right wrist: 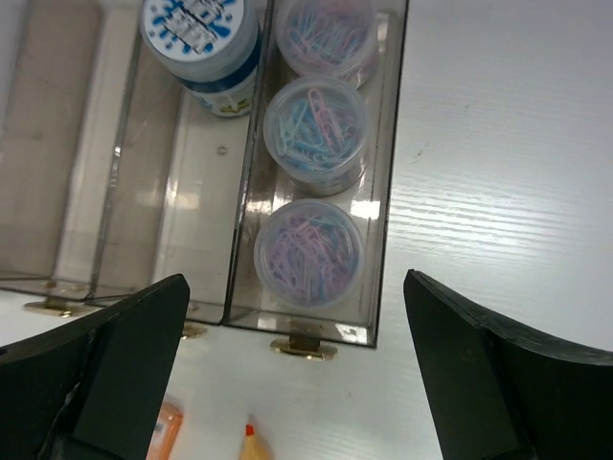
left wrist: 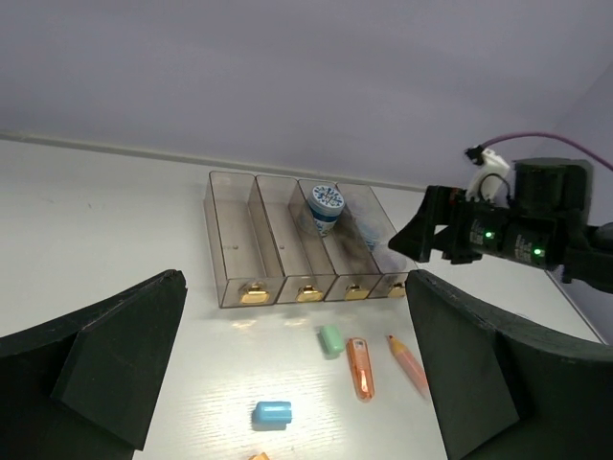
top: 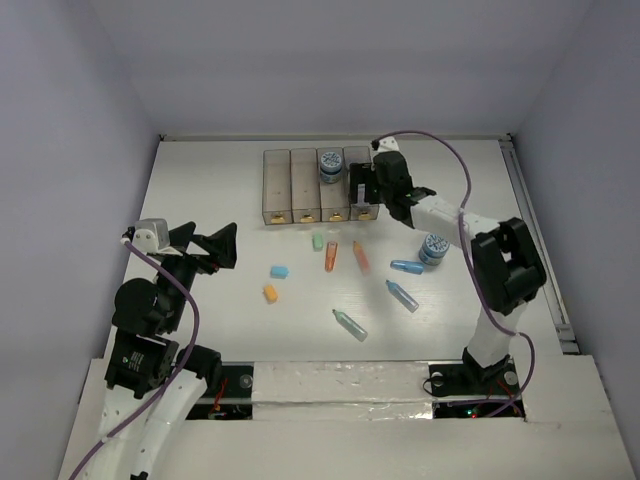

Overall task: Sort the stationery into containers
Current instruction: Place the stationery in the storage box, then pick up the pen from the center of the board.

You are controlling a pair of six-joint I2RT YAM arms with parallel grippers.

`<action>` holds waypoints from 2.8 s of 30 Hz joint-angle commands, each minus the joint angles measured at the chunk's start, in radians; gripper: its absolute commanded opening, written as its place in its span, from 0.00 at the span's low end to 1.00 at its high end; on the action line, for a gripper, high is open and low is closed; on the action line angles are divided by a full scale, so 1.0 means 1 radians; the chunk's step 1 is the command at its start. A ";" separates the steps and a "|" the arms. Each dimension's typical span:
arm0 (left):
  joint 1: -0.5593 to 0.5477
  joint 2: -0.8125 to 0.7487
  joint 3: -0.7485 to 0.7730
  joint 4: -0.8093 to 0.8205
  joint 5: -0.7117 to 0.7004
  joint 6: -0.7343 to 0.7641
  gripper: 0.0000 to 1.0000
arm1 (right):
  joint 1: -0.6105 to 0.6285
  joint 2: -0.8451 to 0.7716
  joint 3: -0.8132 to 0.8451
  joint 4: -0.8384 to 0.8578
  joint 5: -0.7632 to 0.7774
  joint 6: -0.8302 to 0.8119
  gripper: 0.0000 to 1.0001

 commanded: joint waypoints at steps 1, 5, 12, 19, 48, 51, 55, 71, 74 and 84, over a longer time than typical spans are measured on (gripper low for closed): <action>0.008 0.002 0.017 0.058 0.014 0.006 0.99 | -0.005 -0.168 -0.049 0.086 0.079 0.017 1.00; 0.008 -0.007 0.017 0.056 0.016 0.005 0.99 | -0.014 -0.297 -0.190 0.082 0.238 0.057 1.00; -0.011 -0.029 0.019 0.055 0.016 0.005 0.99 | -0.023 -0.485 -0.405 -0.109 0.229 0.163 1.00; -0.049 -0.075 0.019 0.049 0.006 0.008 0.99 | -0.023 -0.668 -0.508 -0.321 0.315 0.261 1.00; -0.112 -0.124 0.020 0.036 -0.020 0.011 0.99 | 0.176 -0.506 -0.421 -0.343 -0.139 0.186 0.84; -0.112 -0.121 0.020 0.035 -0.023 0.011 0.99 | 0.219 -0.425 -0.386 -0.320 -0.116 0.186 0.84; -0.112 -0.121 0.020 0.032 -0.026 0.014 0.99 | 0.256 -0.336 -0.303 -0.299 -0.074 0.182 0.83; -0.112 -0.112 0.022 0.030 -0.029 0.017 0.99 | 0.327 0.063 -0.022 -0.279 -0.007 0.120 0.73; -0.112 -0.110 0.022 0.030 -0.029 0.015 0.99 | 0.336 0.103 0.021 -0.295 0.010 0.117 0.72; -0.112 -0.109 0.023 0.030 -0.027 0.017 0.99 | 0.345 0.077 -0.026 -0.355 0.105 0.140 0.39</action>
